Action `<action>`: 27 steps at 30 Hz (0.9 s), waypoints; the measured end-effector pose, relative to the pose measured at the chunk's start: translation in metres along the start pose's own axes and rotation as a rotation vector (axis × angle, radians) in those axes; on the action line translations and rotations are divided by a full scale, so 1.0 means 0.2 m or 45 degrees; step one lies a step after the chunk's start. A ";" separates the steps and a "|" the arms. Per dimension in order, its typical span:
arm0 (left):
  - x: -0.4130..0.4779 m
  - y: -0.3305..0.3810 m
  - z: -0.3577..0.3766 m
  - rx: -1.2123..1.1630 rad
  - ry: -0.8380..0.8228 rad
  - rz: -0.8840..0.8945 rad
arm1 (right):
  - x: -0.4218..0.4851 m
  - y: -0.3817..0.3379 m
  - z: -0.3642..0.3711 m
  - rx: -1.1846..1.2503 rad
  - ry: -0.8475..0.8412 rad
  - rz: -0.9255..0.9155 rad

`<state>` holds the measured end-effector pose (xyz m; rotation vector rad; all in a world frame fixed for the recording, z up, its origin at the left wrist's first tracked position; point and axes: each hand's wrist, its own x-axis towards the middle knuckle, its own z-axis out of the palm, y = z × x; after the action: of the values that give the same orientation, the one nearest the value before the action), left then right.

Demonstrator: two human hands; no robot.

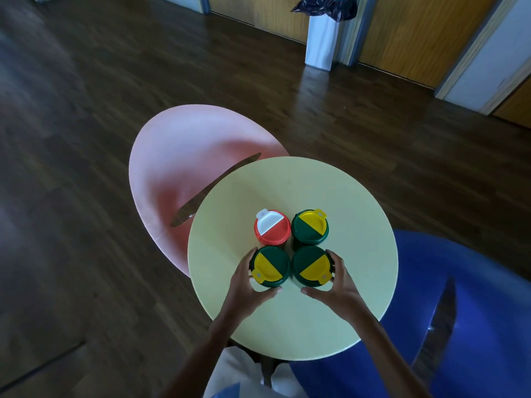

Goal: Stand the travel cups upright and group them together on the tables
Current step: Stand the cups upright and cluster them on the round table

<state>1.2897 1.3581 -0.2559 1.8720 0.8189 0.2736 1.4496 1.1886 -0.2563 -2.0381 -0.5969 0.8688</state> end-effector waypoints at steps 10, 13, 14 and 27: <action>-0.01 -0.01 0.03 -0.036 0.091 -0.024 | 0.03 -0.01 -0.03 -0.030 -0.042 0.017; -0.01 -0.01 0.03 -0.021 0.068 -0.024 | 0.02 -0.01 -0.03 -0.047 -0.047 0.015; -0.01 -0.01 0.03 -0.012 0.059 -0.019 | 0.02 -0.01 -0.03 -0.049 -0.046 0.015; -0.01 -0.02 -0.01 0.062 -0.005 0.057 | 0.01 -0.03 -0.05 -0.085 -0.050 0.005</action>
<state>1.2866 1.3589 -0.2582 1.9380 0.7877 0.2798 1.4571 1.1878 -0.2478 -2.0865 -0.6519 0.9041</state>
